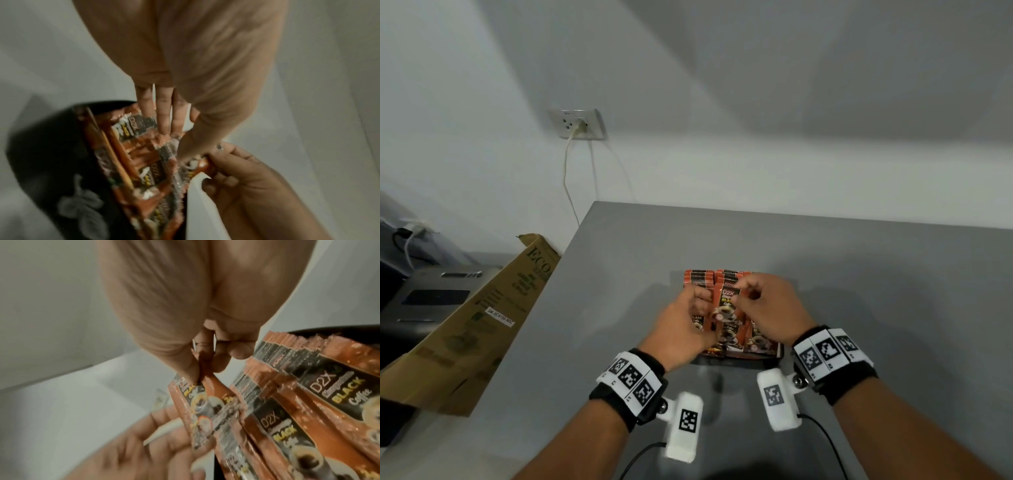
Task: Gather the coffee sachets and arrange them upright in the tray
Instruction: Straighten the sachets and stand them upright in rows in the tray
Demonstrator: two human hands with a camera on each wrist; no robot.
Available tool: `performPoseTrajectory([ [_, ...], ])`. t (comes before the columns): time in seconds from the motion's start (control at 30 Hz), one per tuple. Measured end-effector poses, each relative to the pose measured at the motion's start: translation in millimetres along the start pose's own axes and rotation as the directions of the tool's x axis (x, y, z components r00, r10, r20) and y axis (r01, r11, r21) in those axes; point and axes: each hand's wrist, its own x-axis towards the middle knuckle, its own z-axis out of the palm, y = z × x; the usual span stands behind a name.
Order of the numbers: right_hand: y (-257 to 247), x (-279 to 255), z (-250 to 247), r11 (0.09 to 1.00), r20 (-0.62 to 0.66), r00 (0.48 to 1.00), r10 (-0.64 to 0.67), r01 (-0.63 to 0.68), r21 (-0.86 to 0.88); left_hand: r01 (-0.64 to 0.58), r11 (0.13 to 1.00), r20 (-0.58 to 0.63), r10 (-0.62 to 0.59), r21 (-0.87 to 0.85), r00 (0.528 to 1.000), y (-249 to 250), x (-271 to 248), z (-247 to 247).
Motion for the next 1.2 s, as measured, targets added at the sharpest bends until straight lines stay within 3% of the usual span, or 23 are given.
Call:
performPoseTrajectory([
  [0.1, 5.2, 2.0, -12.0, 0.996, -0.037, 0.996, 0.083, -0.082, 0.03, -0.052, 0.941, 0.17, -0.006, 0.335, 0.985, -13.0, -8.2, -4.5],
  [0.17, 6.9, 3.3, -13.9, 0.994, -0.017, 0.994, 0.107, -0.106, 0.03, -0.096, 0.865, 0.187, 0.003, 0.492, 0.982, -21.8, -11.0, -3.1],
  [0.23, 5.8, 4.3, -9.9, 0.991, 0.02, 0.992, 0.123, -0.124, 0.046, -0.111, 0.834, 0.163, 0.026, 0.54, 0.986, -28.9, -11.8, -1.7],
  [0.43, 3.7, 11.5, 13.0, 0.996, 0.076, 0.994, 0.074, -0.07, -0.055, -0.163, 0.848, 0.121, 0.118, 0.504, 0.986, -34.1, -16.2, -2.6],
  [0.63, -2.9, 12.5, 30.6, 0.982, 0.178, 0.983, -0.04, 0.072, -0.174, -0.223, 0.835, 0.092, 0.205, 0.503, 0.974, -38.8, -22.7, -1.2],
  [0.87, 1.5, 17.8, 53.1, 0.917, 0.277, 0.96, -0.041, 0.147, -0.372, -0.215, 0.856, 0.095, 0.193, 0.471, 0.977, -40.1, -25.1, 2.6],
  [1.2, 8.9, 13.5, 65.4, 0.895, 0.306, 0.947, -0.097, 0.218, -0.389, -0.213, 0.874, 0.069, 0.204, 0.437, 0.977, -45.2, -30.0, 4.8],
])
